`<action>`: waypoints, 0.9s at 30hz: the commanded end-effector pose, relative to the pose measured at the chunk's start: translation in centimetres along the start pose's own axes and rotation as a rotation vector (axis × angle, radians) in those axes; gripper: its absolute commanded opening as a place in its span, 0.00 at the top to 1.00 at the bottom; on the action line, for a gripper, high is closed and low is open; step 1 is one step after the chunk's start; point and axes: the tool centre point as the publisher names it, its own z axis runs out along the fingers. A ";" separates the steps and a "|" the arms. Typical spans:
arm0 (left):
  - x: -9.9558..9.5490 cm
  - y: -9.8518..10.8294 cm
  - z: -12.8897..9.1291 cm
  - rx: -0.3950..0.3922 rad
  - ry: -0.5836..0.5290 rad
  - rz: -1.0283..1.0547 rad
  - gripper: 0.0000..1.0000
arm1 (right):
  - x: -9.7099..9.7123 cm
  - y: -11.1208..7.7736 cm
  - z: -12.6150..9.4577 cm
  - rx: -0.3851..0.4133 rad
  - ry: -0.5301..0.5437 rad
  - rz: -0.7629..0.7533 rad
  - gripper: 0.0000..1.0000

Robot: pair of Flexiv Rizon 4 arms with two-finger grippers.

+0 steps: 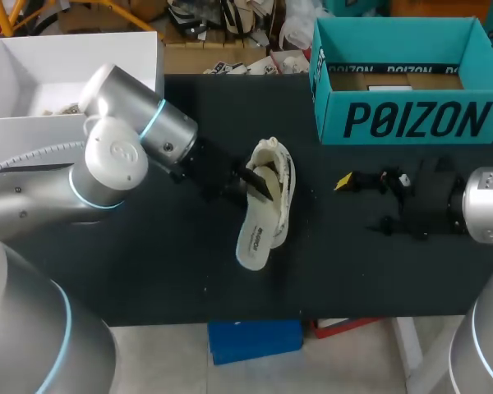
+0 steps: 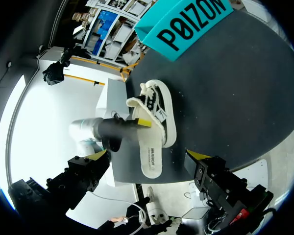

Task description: Take the shoe out of the shoebox, open the shoe tongue, remove and reinsert the insole, then place the shoe into the shoebox

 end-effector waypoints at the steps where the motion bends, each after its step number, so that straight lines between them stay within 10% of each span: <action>1: 0.4 -1.1 -0.9 -0.006 0.023 0.005 0.66 | 0.0 0.0 0.1 0.000 -0.001 0.001 0.00; 8: 1.1 -2.3 -0.9 0.008 0.050 0.023 0.69 | 0.0 0.0 0.1 0.000 -0.001 0.001 0.00; 11: 1.2 -2.4 -0.8 0.012 0.052 0.027 1.00 | 0.0 0.0 0.1 0.000 -0.001 0.001 0.00; 27: -1.1 -4.3 -2.9 0.019 -0.169 0.166 1.00 | 0.0 0.0 0.1 0.000 -0.001 0.001 0.00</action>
